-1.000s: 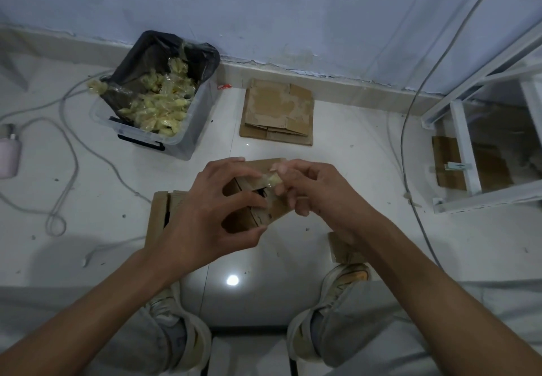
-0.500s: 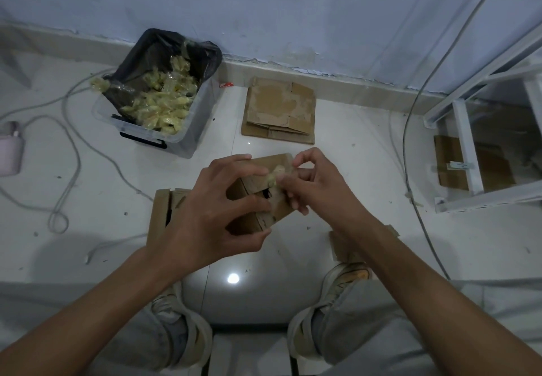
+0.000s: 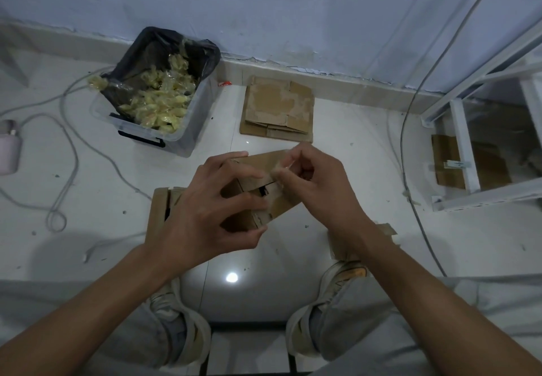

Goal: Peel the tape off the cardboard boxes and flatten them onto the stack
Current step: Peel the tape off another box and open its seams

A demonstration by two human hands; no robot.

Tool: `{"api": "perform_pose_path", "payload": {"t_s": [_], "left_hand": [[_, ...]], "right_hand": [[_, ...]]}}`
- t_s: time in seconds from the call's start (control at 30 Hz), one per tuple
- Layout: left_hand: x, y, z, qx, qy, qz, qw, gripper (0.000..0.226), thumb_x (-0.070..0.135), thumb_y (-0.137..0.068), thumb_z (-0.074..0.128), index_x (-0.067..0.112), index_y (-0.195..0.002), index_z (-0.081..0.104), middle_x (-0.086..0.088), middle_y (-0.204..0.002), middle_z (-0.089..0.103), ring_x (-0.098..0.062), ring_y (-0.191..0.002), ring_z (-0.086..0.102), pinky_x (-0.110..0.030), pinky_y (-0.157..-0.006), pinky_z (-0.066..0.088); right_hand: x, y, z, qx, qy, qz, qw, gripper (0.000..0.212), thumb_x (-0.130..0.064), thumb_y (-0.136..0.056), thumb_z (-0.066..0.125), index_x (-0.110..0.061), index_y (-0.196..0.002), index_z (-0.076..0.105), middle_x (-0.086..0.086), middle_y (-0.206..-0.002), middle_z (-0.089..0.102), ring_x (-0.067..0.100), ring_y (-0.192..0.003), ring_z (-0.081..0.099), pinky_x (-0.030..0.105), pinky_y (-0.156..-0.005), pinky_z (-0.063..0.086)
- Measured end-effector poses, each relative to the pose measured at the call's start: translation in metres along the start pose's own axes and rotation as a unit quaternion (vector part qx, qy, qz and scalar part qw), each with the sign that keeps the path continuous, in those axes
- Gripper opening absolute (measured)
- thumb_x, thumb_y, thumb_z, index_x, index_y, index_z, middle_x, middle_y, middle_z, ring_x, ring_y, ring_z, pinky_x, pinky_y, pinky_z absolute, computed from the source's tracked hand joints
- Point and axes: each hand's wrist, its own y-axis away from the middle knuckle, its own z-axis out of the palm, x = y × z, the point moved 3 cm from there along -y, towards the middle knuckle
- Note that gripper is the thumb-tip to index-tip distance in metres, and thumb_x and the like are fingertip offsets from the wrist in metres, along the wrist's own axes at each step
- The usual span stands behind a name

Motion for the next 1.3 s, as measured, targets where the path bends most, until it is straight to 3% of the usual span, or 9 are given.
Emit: {"api": "perform_pose_path", "payload": {"t_s": [0.13,0.27,0.43,0.57,0.73,0.9,1.07,1.17,1.3], "left_hand": [[0.001,0.0,0.002,-0.006,0.004,0.006,1.0,0.031,0.036,-0.078,0.087,0.014,-0.098,0.081,-0.007,-0.133,0.059,-0.037,-0.138,0.046,-0.056,-0.095,0.05],[0.002,0.002,0.005,-0.011,-0.022,0.035,0.999,0.03,0.04,-0.081,0.083,0.016,-0.097,0.081,-0.001,-0.138,0.054,-0.038,-0.14,0.045,-0.055,-0.092,0.051],[0.005,0.004,0.009,-0.02,-0.084,0.083,0.993,0.027,0.041,-0.081,0.082,0.018,-0.097,0.081,0.0,-0.138,0.053,-0.038,-0.139,0.046,-0.055,-0.095,0.048],[0.008,0.0,0.009,-0.005,-0.059,0.083,0.995,0.028,0.039,-0.08,0.085,0.017,-0.096,0.081,-0.003,-0.138,0.053,-0.039,-0.139,0.047,-0.055,-0.094,0.049],[-0.006,-0.002,0.006,-0.039,0.0,-0.074,0.997,0.074,0.052,-0.074,0.08,0.024,-0.136,0.051,-0.002,-0.159,0.032,-0.022,-0.138,0.045,-0.05,-0.091,0.056],[-0.011,0.002,0.012,-0.077,0.004,-0.195,0.978,0.103,0.071,-0.07,0.068,0.024,-0.154,0.032,0.009,-0.165,0.018,-0.014,-0.134,0.043,-0.046,-0.103,0.043],[-0.011,0.008,0.029,-0.161,-0.108,-0.214,0.957,0.09,0.067,-0.065,0.069,0.036,-0.144,0.038,0.002,-0.152,0.031,-0.026,-0.124,0.047,-0.039,-0.087,0.046],[-0.015,0.008,0.028,-0.179,-0.13,-0.205,0.954,0.079,0.062,-0.061,0.065,0.038,-0.135,0.048,0.001,-0.148,0.038,-0.028,-0.126,0.045,-0.045,-0.09,0.046],[-0.01,0.005,0.024,-0.16,-0.116,-0.186,0.962,0.077,0.06,-0.061,0.064,0.037,-0.133,0.052,0.001,-0.147,0.042,-0.026,-0.125,0.046,-0.046,-0.088,0.045]], "right_hand": [[0.0,0.002,0.0,-0.07,-0.145,0.061,0.985,0.014,-0.019,-0.103,0.065,-0.009,-0.113,0.064,0.008,-0.072,0.068,0.019,-0.06,0.061,0.026,-0.055,0.051],[0.01,0.0,0.002,-0.051,0.0,0.106,0.993,0.025,-0.044,-0.094,0.075,-0.025,-0.107,0.065,0.001,-0.082,0.073,0.011,-0.072,0.069,0.027,-0.065,0.058],[0.013,0.004,0.008,-0.064,-0.051,0.129,0.988,0.019,-0.034,-0.096,0.074,-0.015,-0.091,0.071,0.002,-0.08,0.073,0.009,-0.064,0.066,0.013,-0.053,0.045],[0.016,0.001,0.005,-0.009,-0.004,0.133,0.991,0.018,-0.027,-0.091,0.077,-0.016,-0.08,0.068,0.004,-0.07,0.068,0.008,-0.061,0.057,0.022,-0.056,0.047],[0.016,-0.004,-0.002,0.068,0.176,0.071,0.98,0.01,-0.028,-0.09,0.072,-0.024,-0.085,0.064,-0.011,-0.076,0.065,0.008,-0.069,0.061,0.027,-0.062,0.053],[0.023,-0.004,-0.003,0.065,0.058,0.09,0.992,0.007,-0.024,-0.091,0.074,-0.021,-0.087,0.069,-0.006,-0.082,0.071,0.012,-0.079,0.069,0.031,-0.071,0.061],[0.028,-0.006,0.003,0.051,-0.012,0.108,0.993,0.011,-0.015,-0.092,0.074,-0.013,-0.089,0.064,0.004,-0.081,0.075,0.021,-0.075,0.074,0.042,-0.07,0.065],[0.03,-0.006,-0.003,0.067,-0.051,0.109,0.99,0.012,-0.01,-0.096,0.07,-0.011,-0.101,0.06,0.006,-0.079,0.076,0.022,-0.067,0.074,0.028,-0.061,0.061],[0.036,-0.006,-0.007,0.123,0.093,0.049,0.987,0.012,-0.021,-0.099,0.071,-0.022,-0.111,0.07,-0.006,-0.089,0.075,0.004,-0.075,0.069,0.014,-0.069,0.056]]}}
